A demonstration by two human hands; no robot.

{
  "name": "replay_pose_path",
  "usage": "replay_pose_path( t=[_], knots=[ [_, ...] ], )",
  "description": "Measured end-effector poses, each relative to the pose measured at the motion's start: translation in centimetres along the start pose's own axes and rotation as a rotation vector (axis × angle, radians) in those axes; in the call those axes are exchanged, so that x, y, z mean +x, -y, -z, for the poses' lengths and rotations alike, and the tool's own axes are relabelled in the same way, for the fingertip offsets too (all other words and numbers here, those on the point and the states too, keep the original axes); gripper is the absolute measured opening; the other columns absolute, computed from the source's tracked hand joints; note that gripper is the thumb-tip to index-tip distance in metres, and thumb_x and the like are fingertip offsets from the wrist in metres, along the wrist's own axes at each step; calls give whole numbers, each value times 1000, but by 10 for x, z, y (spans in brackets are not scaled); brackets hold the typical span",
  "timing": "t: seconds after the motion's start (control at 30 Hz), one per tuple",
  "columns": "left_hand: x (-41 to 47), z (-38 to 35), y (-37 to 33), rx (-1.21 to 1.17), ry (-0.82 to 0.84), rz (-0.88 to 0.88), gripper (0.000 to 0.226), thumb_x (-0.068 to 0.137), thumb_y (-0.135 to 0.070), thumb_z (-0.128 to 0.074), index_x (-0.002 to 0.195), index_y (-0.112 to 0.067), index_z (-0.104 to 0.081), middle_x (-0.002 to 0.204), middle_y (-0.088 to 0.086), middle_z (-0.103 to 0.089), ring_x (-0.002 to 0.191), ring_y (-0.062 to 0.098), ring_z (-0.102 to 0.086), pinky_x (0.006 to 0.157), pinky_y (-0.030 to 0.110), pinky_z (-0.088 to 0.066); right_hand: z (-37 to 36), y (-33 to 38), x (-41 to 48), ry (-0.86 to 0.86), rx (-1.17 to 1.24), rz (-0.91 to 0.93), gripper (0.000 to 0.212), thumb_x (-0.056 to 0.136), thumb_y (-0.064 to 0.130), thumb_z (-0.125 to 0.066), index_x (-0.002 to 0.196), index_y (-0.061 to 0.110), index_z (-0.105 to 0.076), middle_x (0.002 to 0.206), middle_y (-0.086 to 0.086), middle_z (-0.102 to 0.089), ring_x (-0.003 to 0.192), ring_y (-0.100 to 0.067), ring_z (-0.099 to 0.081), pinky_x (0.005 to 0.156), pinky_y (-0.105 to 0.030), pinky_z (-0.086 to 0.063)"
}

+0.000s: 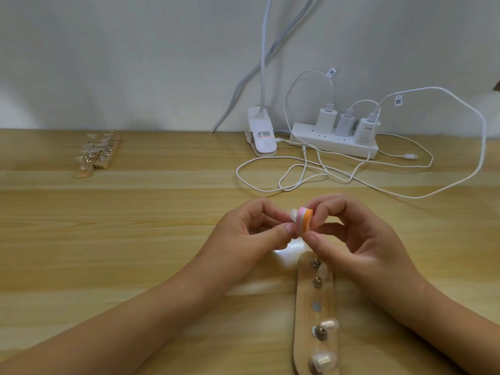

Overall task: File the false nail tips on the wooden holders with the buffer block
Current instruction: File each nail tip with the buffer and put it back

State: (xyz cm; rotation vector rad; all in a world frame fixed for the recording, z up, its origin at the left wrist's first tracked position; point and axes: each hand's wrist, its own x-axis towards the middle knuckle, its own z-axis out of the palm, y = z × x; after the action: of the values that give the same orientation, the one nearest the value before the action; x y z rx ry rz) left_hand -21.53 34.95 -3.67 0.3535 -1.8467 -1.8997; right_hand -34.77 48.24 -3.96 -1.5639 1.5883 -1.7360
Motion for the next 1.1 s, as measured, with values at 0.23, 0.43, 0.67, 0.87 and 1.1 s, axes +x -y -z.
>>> replay_pose_path(
  t=[0.23, 0.43, 0.67, 0.87, 1.1],
  knots=[
    [-1, 1, 3, 114, 29, -6, 9, 80, -20, -73, 80, -17, -65, 84, 3, -73, 82, 16, -65, 84, 43, -53, -2, 5, 3, -85, -52, 6, 22, 82, 49, -73, 97, 36, -65, 98, 3, -70, 92, -16, -70, 81, -22, -55],
    [-2, 1, 1, 153, 28, -11, 8, 80, -28, -68, 80, -21, -64, 84, -1, -73, 82, 14, -66, 88, 50, -51, 0, 0, 4, -71, -161, 85, 29, 92, 23, -71, 119, 23, -62, 97, 3, -68, 93, -21, -68, 83, -30, -55],
    [-3, 0, 0, 154, 52, -22, 6, 80, -27, -67, 76, -26, -63, 80, -3, -72, 79, 13, -65, 86, 50, -51, 2, -6, 3, -48, -244, 169, 24, 91, 17, -70, 114, 19, -67, 103, 1, -63, 93, -25, -67, 81, -34, -56],
    [-3, 1, 1, 153, 60, -36, 9, 81, -28, -67, 76, -24, -61, 79, -3, -72, 75, 11, -64, 78, 42, -51, 0, -5, 2, -15, -227, 191, 24, 91, 18, -68, 114, 17, -66, 105, 2, -62, 95, -26, -66, 82, -33, -56],
    [-3, 0, 0, 153, 57, -37, 10, 81, -28, -67, 76, -21, -61, 80, -3, -72, 77, 13, -65, 80, 45, -52, 1, -4, 2, -18, -268, 201, 23, 92, 17, -69, 114, 12, -67, 106, 1, -62, 95, -26, -66, 81, -36, -56]
  ],
)
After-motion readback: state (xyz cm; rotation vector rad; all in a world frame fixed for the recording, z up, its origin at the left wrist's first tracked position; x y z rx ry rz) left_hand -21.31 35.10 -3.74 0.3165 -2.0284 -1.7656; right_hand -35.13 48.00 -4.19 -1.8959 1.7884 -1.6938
